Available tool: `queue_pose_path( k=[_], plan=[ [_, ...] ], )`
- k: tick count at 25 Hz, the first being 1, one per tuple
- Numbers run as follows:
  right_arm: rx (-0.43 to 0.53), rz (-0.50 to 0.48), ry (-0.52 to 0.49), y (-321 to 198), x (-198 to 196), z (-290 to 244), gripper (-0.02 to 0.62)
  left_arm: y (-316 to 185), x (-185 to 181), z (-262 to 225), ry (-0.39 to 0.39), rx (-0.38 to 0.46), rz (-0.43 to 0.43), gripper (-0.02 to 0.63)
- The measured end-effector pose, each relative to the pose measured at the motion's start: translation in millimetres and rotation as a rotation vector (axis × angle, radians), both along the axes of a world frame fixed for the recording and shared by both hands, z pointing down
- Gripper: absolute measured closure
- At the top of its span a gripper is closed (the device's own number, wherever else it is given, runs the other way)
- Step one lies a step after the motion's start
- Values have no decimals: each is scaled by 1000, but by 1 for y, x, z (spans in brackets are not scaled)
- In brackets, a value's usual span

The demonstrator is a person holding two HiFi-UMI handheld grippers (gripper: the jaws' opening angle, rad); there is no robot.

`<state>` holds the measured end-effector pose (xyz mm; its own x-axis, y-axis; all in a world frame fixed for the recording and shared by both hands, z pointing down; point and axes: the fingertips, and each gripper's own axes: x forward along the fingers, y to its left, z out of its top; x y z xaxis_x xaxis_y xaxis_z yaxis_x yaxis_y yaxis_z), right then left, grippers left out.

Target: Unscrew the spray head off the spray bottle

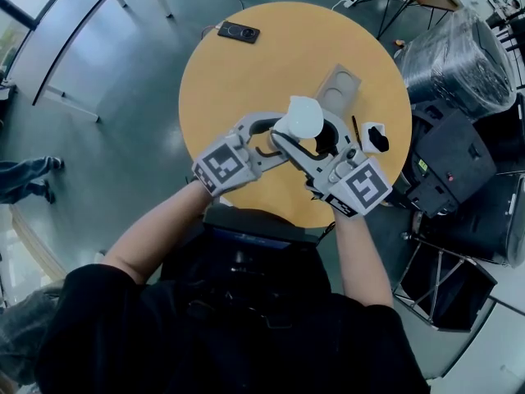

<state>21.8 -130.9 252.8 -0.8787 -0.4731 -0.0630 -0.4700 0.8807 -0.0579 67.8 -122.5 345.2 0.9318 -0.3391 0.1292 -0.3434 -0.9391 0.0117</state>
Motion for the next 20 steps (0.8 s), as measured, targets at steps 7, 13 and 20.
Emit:
queue_pose_path(
  k=[7, 13, 20],
  plan=[
    [-33, -66, -55, 9, 2, -10, 351, 10, 1, -4, 8, 28, 50, 300],
    [-32, -83, -60, 12, 9, -21, 351, 14, 5, -3, 12, 28, 68, 301],
    [-14, -74, -78, 10, 13, -44, 351, 13, 3, 1, -2, 27, 70, 300]
  ],
)
